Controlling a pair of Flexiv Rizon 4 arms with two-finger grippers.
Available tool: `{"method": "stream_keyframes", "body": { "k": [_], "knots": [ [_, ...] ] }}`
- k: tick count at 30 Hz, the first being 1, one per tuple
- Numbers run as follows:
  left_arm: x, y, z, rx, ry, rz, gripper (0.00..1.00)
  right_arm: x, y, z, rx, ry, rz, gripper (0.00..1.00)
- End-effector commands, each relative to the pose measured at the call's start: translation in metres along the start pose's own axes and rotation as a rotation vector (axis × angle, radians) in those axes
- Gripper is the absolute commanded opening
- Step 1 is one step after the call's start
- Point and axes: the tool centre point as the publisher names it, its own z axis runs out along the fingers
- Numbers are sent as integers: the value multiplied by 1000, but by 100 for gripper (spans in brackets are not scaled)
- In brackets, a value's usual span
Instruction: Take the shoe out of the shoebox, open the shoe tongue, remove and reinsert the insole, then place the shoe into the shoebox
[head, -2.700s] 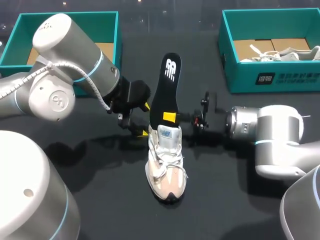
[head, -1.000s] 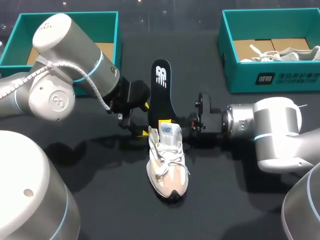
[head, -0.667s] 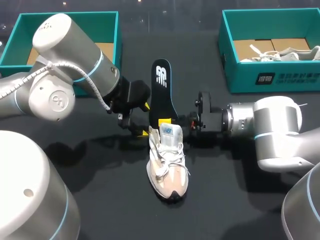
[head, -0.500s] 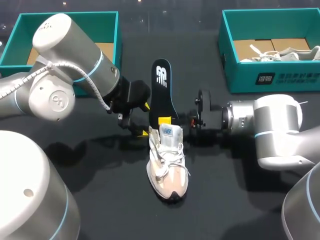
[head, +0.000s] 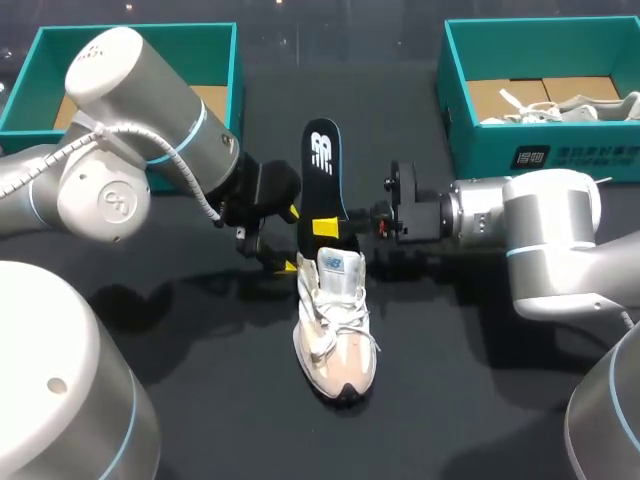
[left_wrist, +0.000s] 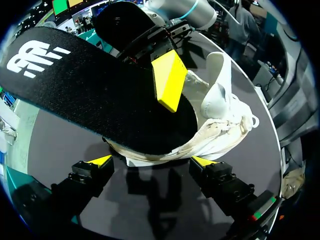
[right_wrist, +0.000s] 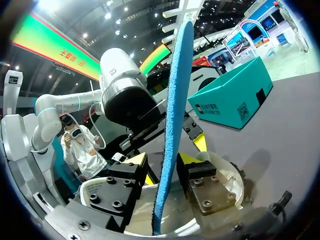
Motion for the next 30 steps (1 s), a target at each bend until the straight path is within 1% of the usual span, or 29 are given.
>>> {"method": "stream_keyframes", "body": {
  "k": [1, 2, 3, 4, 5, 7, 11, 15, 19, 24, 27, 28, 30],
  "knots": [
    [0, 0, 1, 0, -1, 0, 100, -1, 7, -1, 7, -3, -2, 34],
    [0, 0, 1, 0, -1, 0, 100, -2, 9, -1, 4, -5, -2, 31],
    [0, 0, 1, 0, -1, 0, 100, -3, 10, -1, 1, -6, -2, 22],
    [0, 0, 1, 0, -1, 0, 100, -3, 10, -2, -3, -5, 0, 3],
    [0, 0, 1, 0, -1, 0, 100, -5, 10, -2, -5, -2, 4, 0],
    [0, 0, 1, 0, -1, 0, 100, -8, 5, -2, -8, 5, 19, 0],
    [0, 0, 1, 0, -1, 0, 100, -11, -11, -2, -25, 22, 61, 0],
    [0, 0, 1, 0, -1, 0, 100, -8, -29, -3, -51, 19, 102, 0],
    [0, 0, 1, 0, -1, 0, 100, -3, -42, -4, -58, 4, 130, 0],
    [0, 0, 1, 0, -1, 0, 100, -1, -50, -4, -45, -20, 160, 0],
    [0, 0, 1, 0, -1, 0, 100, 0, -47, -5, -45, -27, 150, 0],
    [0, 0, 1, 0, -1, 0, 100, 1, -44, -5, -44, -29, 141, 7],
    [0, 0, 1, 0, -1, 0, 100, 2, -36, -4, -35, -35, 118, 35]
  ]
}}
